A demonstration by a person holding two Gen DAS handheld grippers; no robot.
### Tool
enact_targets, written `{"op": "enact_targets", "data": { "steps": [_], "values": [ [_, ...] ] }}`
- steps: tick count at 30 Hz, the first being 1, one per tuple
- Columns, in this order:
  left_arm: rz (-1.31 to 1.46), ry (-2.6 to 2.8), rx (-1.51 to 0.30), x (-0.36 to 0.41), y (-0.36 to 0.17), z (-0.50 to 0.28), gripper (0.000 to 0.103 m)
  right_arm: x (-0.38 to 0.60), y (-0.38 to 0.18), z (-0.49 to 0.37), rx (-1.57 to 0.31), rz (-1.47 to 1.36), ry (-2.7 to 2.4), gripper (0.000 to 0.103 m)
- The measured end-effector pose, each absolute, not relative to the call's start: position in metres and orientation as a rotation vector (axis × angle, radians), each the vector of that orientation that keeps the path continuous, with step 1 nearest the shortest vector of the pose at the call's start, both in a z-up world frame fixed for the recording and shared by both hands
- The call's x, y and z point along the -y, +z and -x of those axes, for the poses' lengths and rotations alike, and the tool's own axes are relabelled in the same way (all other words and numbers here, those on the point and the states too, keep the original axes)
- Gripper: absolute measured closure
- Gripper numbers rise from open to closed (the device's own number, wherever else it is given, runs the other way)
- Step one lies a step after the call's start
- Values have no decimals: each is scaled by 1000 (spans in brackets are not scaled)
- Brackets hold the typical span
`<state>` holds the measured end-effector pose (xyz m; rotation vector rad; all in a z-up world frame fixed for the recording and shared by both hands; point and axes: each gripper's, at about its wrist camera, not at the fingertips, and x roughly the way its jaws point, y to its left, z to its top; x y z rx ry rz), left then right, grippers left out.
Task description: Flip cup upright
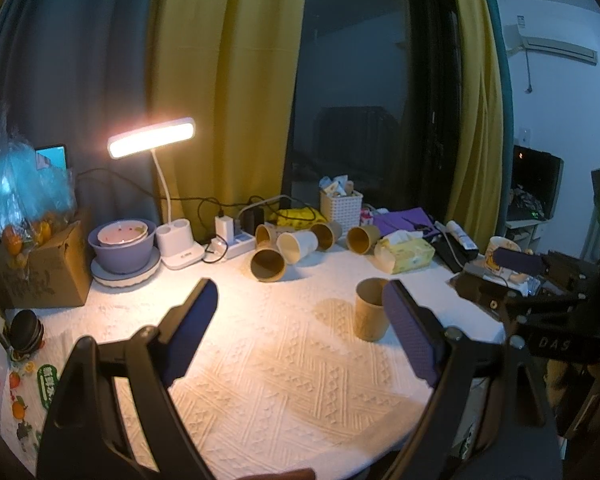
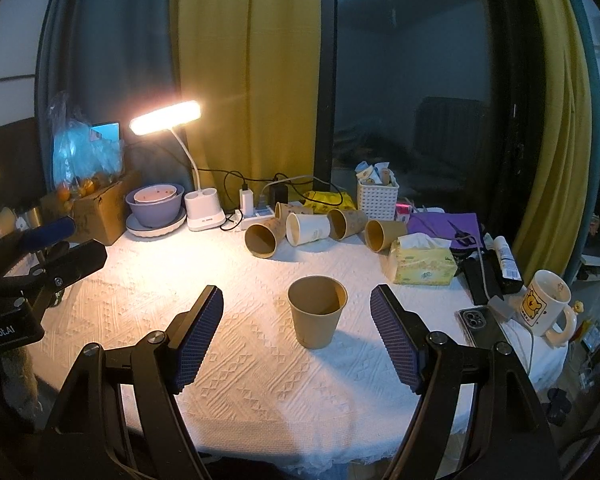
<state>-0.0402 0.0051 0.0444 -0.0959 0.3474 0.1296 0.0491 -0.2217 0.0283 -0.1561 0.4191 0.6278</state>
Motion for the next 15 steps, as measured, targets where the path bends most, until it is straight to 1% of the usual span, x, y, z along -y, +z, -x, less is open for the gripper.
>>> {"op": "enact_targets", "data": {
  "steps": [15],
  "values": [
    [96, 129, -350, -4, 42, 41, 17, 220, 25, -49, -425, 157, 629, 24]
  ]
}}
